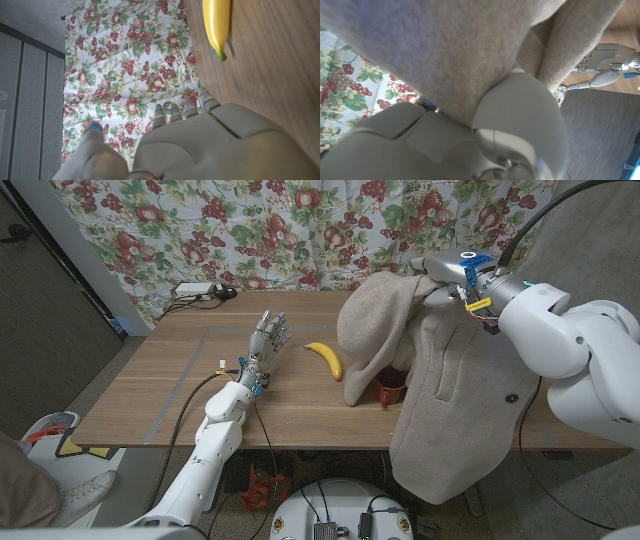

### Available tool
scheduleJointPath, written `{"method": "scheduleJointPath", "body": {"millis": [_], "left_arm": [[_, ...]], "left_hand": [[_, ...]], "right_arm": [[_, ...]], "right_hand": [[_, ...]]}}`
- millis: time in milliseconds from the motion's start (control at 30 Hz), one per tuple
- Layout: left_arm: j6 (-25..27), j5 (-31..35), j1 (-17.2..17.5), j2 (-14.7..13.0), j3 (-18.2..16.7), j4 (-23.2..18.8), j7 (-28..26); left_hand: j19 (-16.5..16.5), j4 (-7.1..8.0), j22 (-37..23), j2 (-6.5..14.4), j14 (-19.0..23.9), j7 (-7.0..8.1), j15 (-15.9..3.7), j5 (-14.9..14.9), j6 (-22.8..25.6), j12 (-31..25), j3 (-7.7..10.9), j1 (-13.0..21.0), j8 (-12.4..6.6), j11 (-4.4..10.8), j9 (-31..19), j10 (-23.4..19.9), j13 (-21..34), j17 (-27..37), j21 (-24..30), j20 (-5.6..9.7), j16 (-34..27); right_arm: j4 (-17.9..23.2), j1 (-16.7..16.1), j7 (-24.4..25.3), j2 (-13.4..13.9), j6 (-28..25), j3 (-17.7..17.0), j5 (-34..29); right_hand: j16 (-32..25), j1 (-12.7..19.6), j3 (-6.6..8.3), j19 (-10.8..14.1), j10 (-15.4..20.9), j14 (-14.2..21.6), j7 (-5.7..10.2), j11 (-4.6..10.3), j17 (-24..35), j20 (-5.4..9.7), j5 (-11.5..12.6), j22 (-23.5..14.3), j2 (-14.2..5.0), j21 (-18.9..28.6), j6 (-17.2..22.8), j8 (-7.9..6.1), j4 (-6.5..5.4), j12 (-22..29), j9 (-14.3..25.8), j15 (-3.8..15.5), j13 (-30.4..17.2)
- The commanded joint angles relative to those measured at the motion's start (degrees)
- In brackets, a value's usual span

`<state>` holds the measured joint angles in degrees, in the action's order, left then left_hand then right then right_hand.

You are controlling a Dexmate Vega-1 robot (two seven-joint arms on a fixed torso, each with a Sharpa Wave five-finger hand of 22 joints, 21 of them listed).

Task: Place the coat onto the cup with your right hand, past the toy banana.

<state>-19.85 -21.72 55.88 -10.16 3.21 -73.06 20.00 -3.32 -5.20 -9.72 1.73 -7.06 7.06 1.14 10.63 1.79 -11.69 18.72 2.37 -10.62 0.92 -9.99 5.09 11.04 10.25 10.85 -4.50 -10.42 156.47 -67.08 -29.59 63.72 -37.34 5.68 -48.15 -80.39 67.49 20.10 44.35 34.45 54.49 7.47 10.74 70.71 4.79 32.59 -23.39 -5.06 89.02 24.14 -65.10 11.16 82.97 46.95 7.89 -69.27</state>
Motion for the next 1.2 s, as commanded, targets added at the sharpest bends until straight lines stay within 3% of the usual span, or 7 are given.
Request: {"method": "scheduleJointPath", "body": {"millis": [33, 467, 1200], "left_arm": [[-0.23, 0.18, 0.49, 0.03, 0.28, -0.71, -0.26], [1.02, 0.49, 2.00, -0.48, 0.54, -3.53, -1.83], [0.15, 0.64, 2.44, 0.06, 1.20, -3.47, -3.05]], "left_hand": [[0.28, -0.08, -0.35, -0.08, -0.29, 0.27, 0.06, 0.49, 0.24, -0.53, -0.15, 0.10, -0.04, -0.27, -0.22, 0.25, 0.11, 0.15, 0.25, 0.02, -0.29], [0.28, -0.08, -0.35, -0.06, -0.28, 0.23, 0.00, 0.50, 0.24, -0.52, -0.18, 0.11, -0.04, -0.28, -0.22, 0.29, 0.11, 0.15, 0.24, 0.02, -0.30], [0.31, -0.07, -0.35, -0.04, -0.27, 0.17, 0.03, 0.50, 0.31, -0.53, -0.23, 0.11, -0.05, -0.31, -0.22, 0.24, 0.11, 0.15, 0.24, 0.11, -0.29]], "right_arm": [[0.11, -2.28, 0.54, -0.79, 2.99, -1.89, 2.80], [-2.27, -1.43, 1.86, -0.60, 4.83, 0.31, 5.02], [-3.91, 1.15, 1.28, 2.10, 3.95, 2.87, 7.78]], "right_hand": [[-0.42, -0.26, 3.14, -0.61, -0.03, -0.53, -0.04, 0.12, 0.05, 7.38, 0.09, -0.27, -0.16, 0.39, -0.25, -0.73, -2.42, -0.12, -0.09, 4.51, -0.10], [-0.61, -0.57, 3.66, -0.61, -0.38, -0.50, 0.04, 0.07, 0.06, 7.38, -0.17, -0.12, -0.12, 0.31, -0.55, -1.57, -2.38, -0.32, -0.70, 4.51, 0.11], [-0.79, -0.93, 4.57, -0.50, -0.03, -0.71, -0.06, 0.01, 0.04, 7.39, -0.53, 0.07, -0.06, 0.43, -1.25, -3.04, -2.33, 0.12, -1.54, 4.52, -0.34]]}}
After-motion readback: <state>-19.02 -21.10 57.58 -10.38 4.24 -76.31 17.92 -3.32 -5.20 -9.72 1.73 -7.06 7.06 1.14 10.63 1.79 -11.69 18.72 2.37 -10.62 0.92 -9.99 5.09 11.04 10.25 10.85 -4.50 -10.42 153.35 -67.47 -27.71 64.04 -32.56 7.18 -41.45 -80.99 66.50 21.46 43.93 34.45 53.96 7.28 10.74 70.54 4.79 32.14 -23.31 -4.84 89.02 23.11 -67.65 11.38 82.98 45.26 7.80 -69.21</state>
